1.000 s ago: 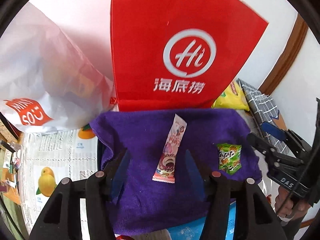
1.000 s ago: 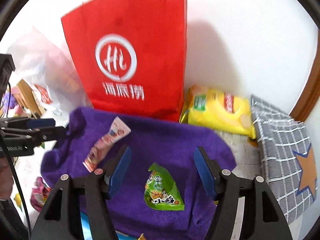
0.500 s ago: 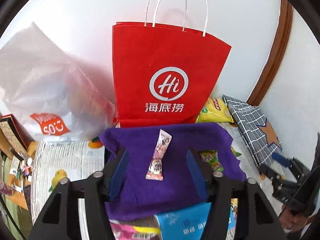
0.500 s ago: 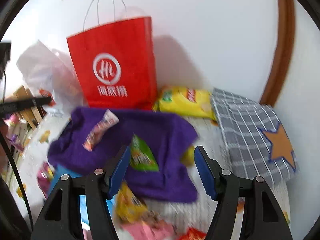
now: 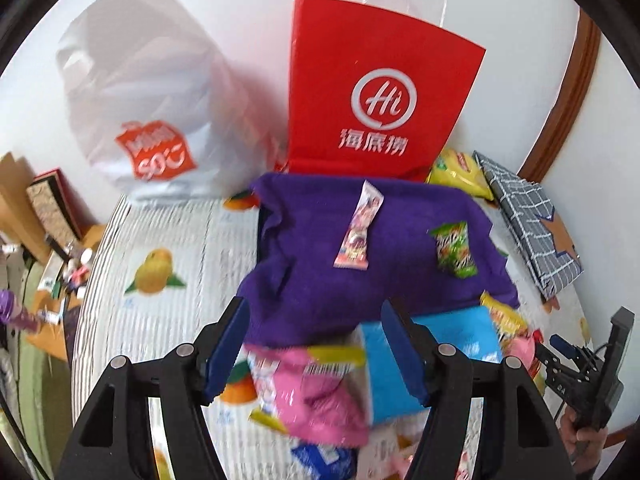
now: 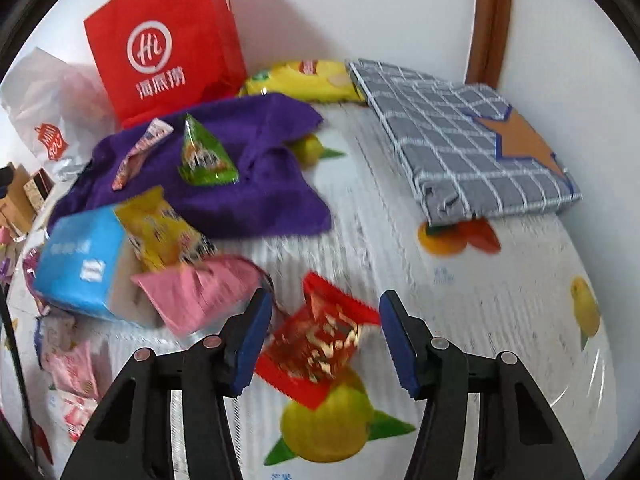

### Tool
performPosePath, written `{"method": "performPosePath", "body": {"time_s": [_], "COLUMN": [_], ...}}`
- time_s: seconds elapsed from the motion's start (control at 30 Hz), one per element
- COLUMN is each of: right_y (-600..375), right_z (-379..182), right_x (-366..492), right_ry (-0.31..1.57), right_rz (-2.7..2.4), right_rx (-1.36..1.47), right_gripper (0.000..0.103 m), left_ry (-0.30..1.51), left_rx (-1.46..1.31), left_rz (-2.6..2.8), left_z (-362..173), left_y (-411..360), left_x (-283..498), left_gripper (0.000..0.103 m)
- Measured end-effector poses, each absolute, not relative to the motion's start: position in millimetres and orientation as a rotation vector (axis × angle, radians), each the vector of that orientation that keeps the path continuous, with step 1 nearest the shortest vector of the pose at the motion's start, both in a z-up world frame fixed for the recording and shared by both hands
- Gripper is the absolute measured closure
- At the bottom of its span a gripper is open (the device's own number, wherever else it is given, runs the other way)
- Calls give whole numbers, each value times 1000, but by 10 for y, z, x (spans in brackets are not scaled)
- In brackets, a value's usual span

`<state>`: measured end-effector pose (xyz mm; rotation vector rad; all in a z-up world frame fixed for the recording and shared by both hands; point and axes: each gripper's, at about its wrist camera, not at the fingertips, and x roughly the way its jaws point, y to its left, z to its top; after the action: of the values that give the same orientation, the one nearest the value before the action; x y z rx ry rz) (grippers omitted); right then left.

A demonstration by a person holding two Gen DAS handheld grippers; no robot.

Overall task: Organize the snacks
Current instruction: 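Grasp the red candy packet with the right tool while the left tool reaches toward the pink chip bag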

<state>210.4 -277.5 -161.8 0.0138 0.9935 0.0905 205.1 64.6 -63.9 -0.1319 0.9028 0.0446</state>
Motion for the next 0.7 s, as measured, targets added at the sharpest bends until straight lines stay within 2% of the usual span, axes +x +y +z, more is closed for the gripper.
{"method": "performPosePath", "body": {"time_s": [0.33,0.4,0.43,0.7], "right_y": [-2884,-2872,-2861,-2837], "right_z": [-1833,-1832,-1826,-1729], "right_x": [2020,2027,2029,1799], "right_ry": [997,980,978,944], "right_rz": [78,85,89,117], "right_rx": [-15,-18,-23,30], "right_gripper": [47,61,64,65], "left_ry": [944,951,956,1007], "left_rx": [-170,-177,-180,-215], "left_rz": [116,128,135,108], "left_z": [-954,-1012,-1043,-1362], "left_y": [881,919,938,956], "left_x": [1548,1474,1441,1229], "left_gripper": [37,37,37,37]}}
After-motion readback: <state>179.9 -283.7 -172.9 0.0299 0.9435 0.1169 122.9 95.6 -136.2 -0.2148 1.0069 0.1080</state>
